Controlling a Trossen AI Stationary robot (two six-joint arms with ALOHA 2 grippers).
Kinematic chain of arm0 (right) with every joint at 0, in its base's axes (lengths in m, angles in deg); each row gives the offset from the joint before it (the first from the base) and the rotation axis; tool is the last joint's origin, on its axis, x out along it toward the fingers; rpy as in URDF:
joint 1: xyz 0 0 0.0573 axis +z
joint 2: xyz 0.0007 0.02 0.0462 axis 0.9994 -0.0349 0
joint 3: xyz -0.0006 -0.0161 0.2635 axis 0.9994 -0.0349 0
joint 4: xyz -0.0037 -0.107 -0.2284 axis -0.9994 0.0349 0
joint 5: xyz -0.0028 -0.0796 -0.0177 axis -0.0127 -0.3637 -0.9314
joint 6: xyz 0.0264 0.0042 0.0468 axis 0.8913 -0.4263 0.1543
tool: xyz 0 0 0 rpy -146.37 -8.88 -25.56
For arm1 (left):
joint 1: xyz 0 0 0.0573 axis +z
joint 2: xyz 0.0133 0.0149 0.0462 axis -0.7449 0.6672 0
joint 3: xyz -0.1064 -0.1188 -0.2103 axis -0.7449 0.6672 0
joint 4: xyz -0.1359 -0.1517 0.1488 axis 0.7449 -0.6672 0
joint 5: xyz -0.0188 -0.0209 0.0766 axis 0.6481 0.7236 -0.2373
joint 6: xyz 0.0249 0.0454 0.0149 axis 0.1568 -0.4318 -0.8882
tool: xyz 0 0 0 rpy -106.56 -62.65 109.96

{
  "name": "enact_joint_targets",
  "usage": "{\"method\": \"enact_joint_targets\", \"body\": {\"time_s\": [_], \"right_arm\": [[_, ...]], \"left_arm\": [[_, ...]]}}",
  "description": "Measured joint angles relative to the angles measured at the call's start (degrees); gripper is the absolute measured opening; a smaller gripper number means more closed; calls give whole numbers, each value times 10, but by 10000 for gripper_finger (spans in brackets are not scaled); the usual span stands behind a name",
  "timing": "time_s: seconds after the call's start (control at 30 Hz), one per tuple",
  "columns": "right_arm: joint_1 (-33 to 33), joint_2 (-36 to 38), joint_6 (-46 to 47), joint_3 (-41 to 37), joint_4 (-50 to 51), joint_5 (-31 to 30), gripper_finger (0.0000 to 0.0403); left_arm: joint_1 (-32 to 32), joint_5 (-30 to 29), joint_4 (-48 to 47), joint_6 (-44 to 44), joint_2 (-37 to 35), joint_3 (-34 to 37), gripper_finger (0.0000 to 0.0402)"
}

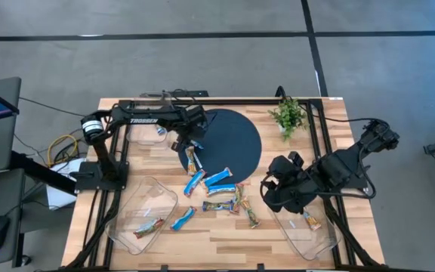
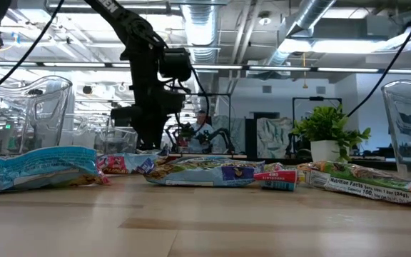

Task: Pick and place Granola Bars by type
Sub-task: Put the blue granola bar into the top transparent bin

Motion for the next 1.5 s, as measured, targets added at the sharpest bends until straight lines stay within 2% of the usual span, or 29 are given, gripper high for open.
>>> {"method": "enact_joint_targets", "body": {"time_s": [0.33,0.83,1.33,1.5], "right_arm": [[2,0,-4,0,1,-13,161],[2,0,0,0,2,-13,144],[2,0,-6,0,2,-13,133],[2,0,-6,0,3,-13,133]], "left_arm": [[2,-4,37,0,9,0,116],[2,-6,15,0,41,-1,115],[2,-1,-36,28,41,-1,12],[2,-1,-36,39,41,-1,5]]}}
